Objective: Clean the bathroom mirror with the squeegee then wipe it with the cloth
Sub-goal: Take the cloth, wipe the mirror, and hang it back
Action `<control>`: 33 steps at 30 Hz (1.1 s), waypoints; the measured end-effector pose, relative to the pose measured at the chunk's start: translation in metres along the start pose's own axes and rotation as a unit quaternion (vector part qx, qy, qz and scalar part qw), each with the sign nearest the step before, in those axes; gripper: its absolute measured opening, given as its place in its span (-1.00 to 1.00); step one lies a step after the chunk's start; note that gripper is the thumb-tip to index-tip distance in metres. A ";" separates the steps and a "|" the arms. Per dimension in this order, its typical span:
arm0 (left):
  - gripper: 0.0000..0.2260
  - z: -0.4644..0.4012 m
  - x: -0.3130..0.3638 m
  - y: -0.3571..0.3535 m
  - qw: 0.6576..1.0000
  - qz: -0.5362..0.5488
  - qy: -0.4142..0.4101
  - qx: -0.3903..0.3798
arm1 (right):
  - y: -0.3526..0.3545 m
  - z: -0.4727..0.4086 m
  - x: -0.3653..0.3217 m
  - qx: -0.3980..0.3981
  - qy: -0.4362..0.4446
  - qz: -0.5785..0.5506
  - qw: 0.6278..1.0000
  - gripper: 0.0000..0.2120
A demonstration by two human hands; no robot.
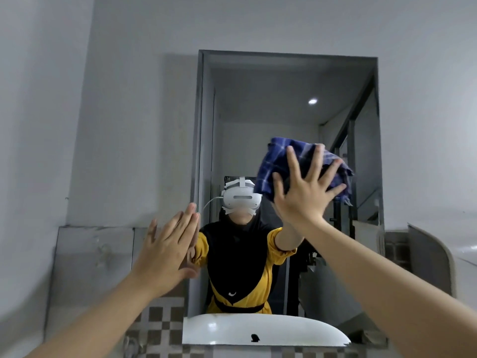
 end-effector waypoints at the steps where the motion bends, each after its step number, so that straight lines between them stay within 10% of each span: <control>1: 0.15 0.002 -0.001 -0.003 1.000 0.003 0.001 -0.005 | -0.004 0.002 -0.017 -0.007 0.018 0.000 1.000 -0.38; 16: 0.18 0.035 0.010 -0.022 1.000 0.005 0.002 0.014 | -0.028 0.029 -0.136 -0.001 0.384 0.030 0.923 -0.44; 33: 0.21 0.034 0.018 -0.018 0.999 -0.005 0.033 0.005 | 0.006 0.049 0.127 -0.018 -0.005 0.036 0.999 -0.40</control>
Point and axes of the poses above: each hand's wrist, its own z-axis away from the middle knuckle, its own y-axis out of the back of the hand, x = y × z, the point moved 6 cm from there along -z, towards the middle knuckle, and after that the axes turned 2 degrees about y, right-handed, at the moved point
